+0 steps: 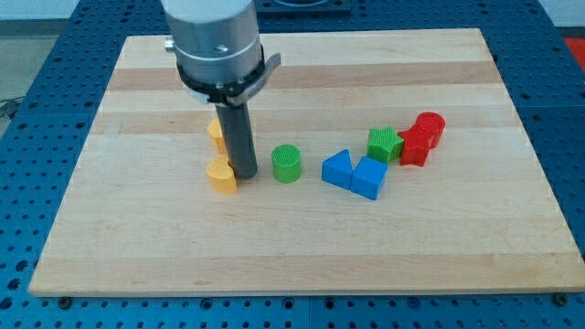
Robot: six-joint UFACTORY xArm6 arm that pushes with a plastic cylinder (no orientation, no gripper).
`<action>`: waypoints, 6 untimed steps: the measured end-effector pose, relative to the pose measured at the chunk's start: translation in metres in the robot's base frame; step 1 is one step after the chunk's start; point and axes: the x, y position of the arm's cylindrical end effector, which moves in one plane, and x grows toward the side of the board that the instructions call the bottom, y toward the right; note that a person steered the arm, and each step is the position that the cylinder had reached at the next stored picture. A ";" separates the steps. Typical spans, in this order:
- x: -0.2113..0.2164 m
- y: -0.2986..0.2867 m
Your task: Place the yellow heart and the green circle in a diagonal line
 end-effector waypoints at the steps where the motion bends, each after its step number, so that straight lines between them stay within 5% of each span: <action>1: 0.013 0.023; 4: -0.071 0.048; 6: -0.062 0.076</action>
